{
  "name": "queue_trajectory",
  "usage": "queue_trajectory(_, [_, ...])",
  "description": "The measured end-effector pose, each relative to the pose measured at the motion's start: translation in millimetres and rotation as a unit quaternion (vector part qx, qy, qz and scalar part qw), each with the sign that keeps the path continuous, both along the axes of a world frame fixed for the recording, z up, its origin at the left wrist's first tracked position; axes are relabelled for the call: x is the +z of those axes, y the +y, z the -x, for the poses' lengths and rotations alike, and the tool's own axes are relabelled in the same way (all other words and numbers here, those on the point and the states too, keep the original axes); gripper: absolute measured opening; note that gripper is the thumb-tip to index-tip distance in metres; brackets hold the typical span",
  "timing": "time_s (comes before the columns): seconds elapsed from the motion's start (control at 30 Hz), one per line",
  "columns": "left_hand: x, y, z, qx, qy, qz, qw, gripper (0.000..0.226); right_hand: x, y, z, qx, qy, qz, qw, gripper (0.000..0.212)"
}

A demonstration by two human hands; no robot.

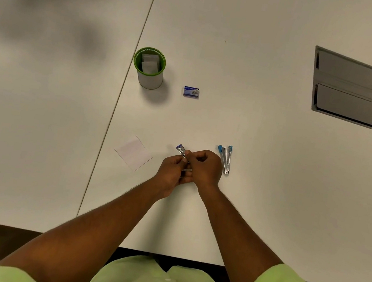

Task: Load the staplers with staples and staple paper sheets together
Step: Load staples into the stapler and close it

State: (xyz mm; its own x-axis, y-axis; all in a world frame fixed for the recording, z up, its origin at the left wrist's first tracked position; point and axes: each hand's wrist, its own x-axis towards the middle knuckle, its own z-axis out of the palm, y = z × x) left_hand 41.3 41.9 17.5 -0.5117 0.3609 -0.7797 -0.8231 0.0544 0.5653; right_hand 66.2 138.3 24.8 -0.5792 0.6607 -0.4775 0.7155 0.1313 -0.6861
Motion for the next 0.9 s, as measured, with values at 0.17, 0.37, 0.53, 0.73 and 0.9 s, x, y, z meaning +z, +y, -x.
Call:
queue_trajectory(0.17, [0.8, -3.4, 4.3, 0.016, 0.006, 0.003, 1.000, 0.035, 2.3, -3.0, 3.1, 0.014, 0.012, 0.006, 1.000, 0.021])
queue_trajectory(0.37, [2.8, -8.2, 10.9, 0.038, 0.004, 0.004, 0.999, 0.030, 4.0, -6.0, 2.6, 0.064, 0.027, -0.031, 0.997, 0.013])
queue_trajectory(0.53, [4.6, -1.0, 7.6, 0.037, 0.004, 0.012, 0.999, 0.028, 3.8, -10.1, 9.3, 0.027, 0.027, -0.072, 0.997, 0.013])
queue_trajectory(0.73, [2.2, -3.1, 8.2, 0.046, 0.002, 0.012, 0.999, 0.029, 1.4, -4.7, 14.5, -0.008, 0.007, 0.024, 1.000, 0.016])
queue_trajectory(0.9, [-2.0, -8.0, 6.9, 0.048, -0.009, -0.003, 0.999, 0.028, 1.5, -1.0, 5.7, 0.012, 0.036, 0.061, 0.997, 0.017])
